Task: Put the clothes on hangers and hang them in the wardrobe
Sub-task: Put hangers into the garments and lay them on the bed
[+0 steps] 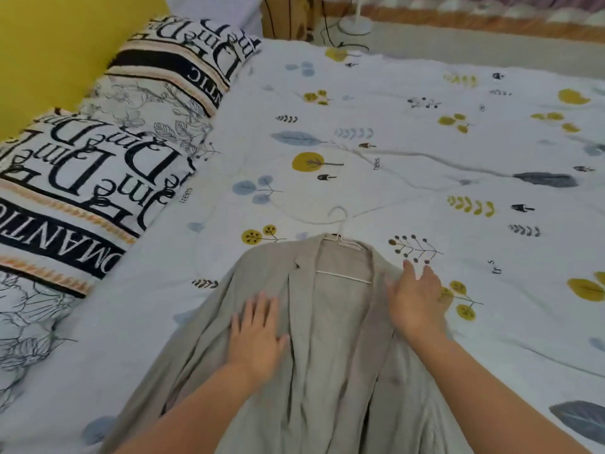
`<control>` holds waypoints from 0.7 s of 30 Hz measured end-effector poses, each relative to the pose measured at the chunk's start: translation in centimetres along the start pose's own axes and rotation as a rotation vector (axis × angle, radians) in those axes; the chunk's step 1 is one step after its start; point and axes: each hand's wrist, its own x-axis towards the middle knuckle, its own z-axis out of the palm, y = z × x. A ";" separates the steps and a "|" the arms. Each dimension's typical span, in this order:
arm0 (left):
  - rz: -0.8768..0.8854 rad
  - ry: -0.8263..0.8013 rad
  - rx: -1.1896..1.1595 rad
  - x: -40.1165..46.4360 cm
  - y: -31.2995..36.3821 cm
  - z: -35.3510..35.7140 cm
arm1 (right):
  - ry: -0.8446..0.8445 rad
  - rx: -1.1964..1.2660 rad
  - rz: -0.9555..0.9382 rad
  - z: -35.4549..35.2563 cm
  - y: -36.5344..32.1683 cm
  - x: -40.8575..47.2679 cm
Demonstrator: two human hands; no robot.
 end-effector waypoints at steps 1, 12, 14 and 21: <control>-0.010 -0.015 0.002 0.5 0.2 0.8 | -0.058 -0.020 -0.023 1.5 -0.1 -0.7; -0.028 -0.166 -0.061 3.5 0.0 4.0 | -0.345 -0.147 -0.150 7.5 1.2 -1.1; -0.023 -0.205 -0.066 3.4 0.1 2.6 | -0.376 -0.151 -0.164 5.7 1.0 -1.1; 0.091 -0.132 -0.183 -1.9 -0.1 -4.2 | -0.419 -0.200 -0.300 -2.1 -1.2 -6.2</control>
